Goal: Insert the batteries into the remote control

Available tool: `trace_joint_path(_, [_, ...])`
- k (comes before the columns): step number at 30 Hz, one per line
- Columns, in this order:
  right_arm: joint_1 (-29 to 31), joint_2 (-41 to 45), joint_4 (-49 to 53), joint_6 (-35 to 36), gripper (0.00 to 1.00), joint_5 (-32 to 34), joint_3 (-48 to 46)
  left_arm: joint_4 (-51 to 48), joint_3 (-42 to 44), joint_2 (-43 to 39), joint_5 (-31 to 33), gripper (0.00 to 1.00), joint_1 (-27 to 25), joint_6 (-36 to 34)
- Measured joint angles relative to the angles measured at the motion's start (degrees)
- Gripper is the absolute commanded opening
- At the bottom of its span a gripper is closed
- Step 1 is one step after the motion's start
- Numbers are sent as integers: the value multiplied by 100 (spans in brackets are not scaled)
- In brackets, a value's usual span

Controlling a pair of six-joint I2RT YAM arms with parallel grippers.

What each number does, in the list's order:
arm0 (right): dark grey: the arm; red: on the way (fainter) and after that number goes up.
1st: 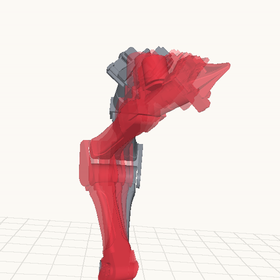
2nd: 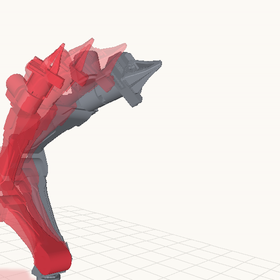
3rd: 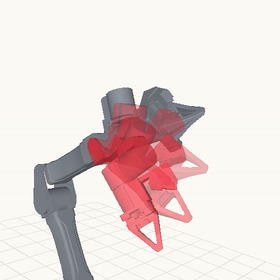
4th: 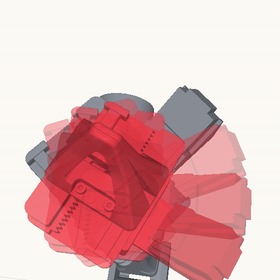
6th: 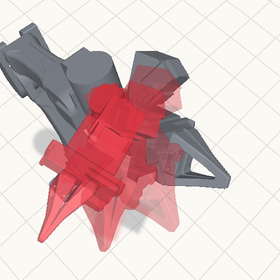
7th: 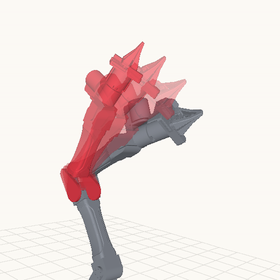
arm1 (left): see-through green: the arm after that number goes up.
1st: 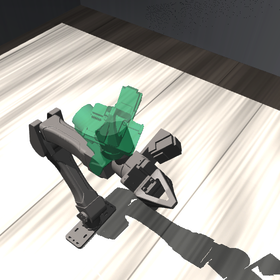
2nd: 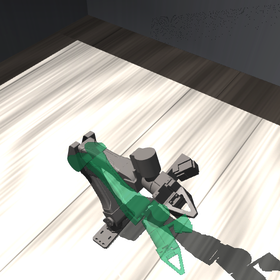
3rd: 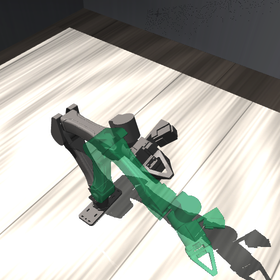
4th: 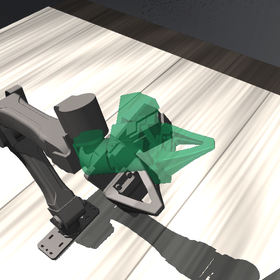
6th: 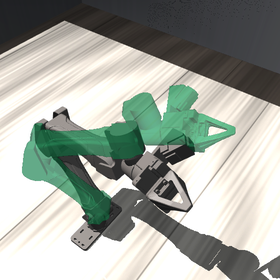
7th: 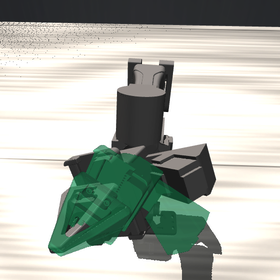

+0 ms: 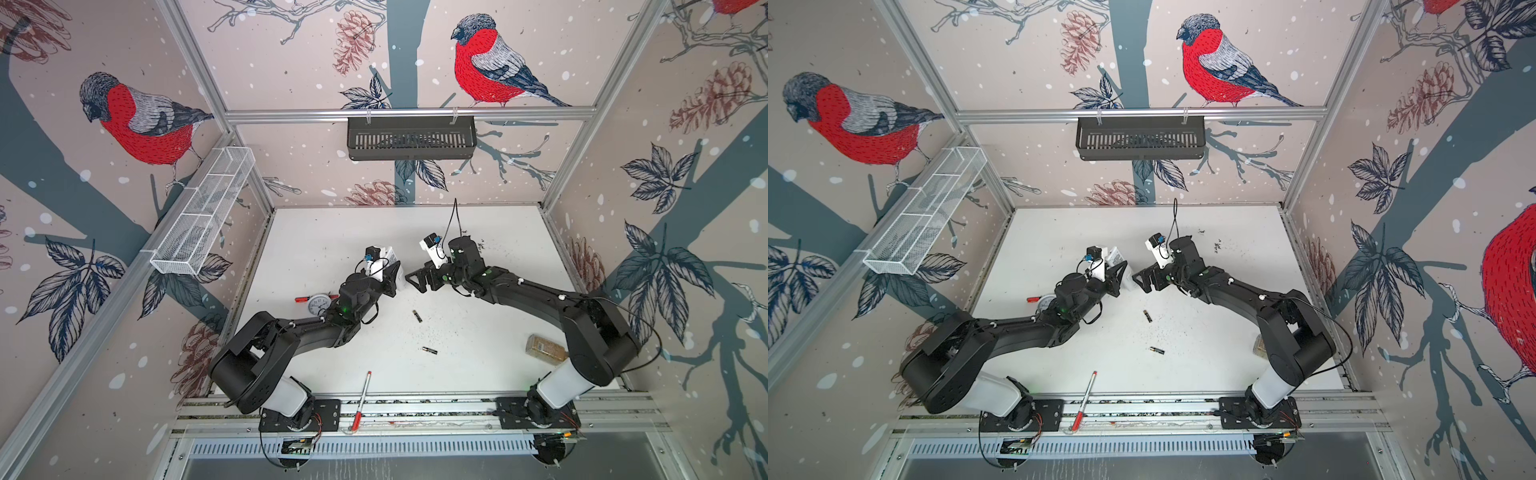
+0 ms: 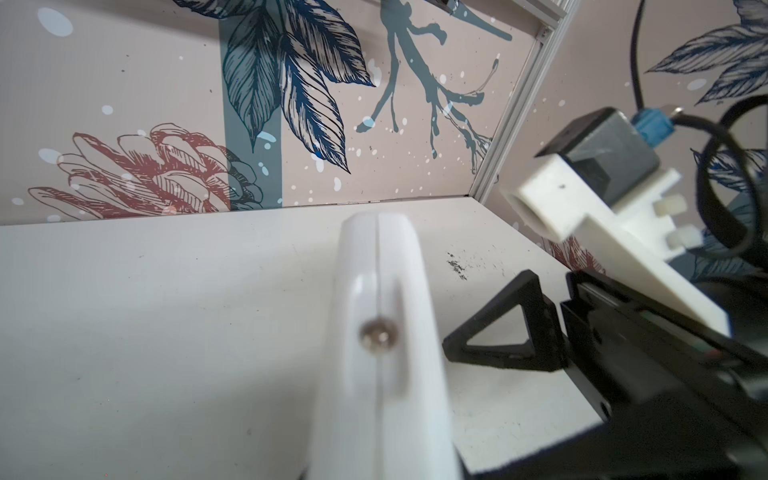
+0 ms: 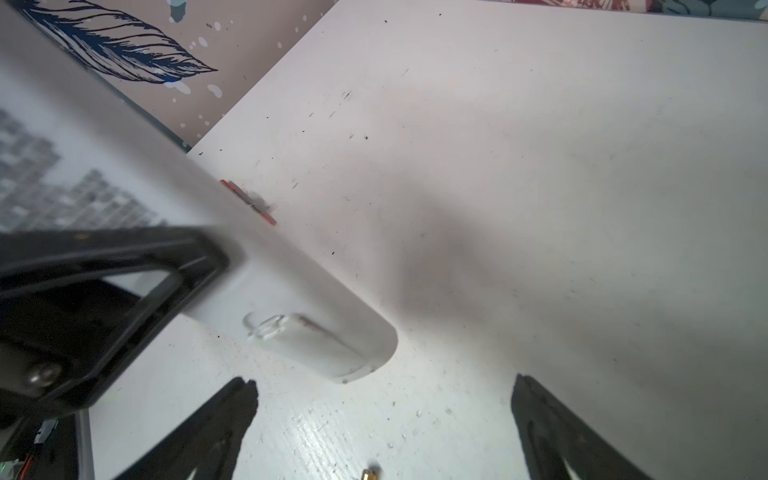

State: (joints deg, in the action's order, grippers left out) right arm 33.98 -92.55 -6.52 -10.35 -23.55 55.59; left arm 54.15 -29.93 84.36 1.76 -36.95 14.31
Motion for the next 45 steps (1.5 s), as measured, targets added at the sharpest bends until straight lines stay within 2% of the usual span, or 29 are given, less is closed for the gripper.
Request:
trace_joint_path(9, [114, 90, -291, 267, 99, -44, -238, -424, -157, -212, -17, 0, -2, -127])
trace_joint_path(14, [-70, 33, -442, 24, 99, -201, -177, -538, -177, -258, -20, 0, -2, -267])
trace_joint_path(20, [-225, -317, -859, -997, 99, -841, 7, -549, -140, -409, 24, 0, -2, -188])
trace_joint_path(30, [-267, -487, -2529, -2946, 99, -1620, -544, -317, -72, -726, -247, 0, 219, 601])
trace_joint_path(38, [-275, -693, -3126, -3462, 99, -1803, -529, -181, 17, -940, -492, 0, 306, 997])
trace_joint_path(45, [-240, -754, -3403, -3620, 99, -1888, -468, -184, 52, -1064, -507, 0, 343, 1134])
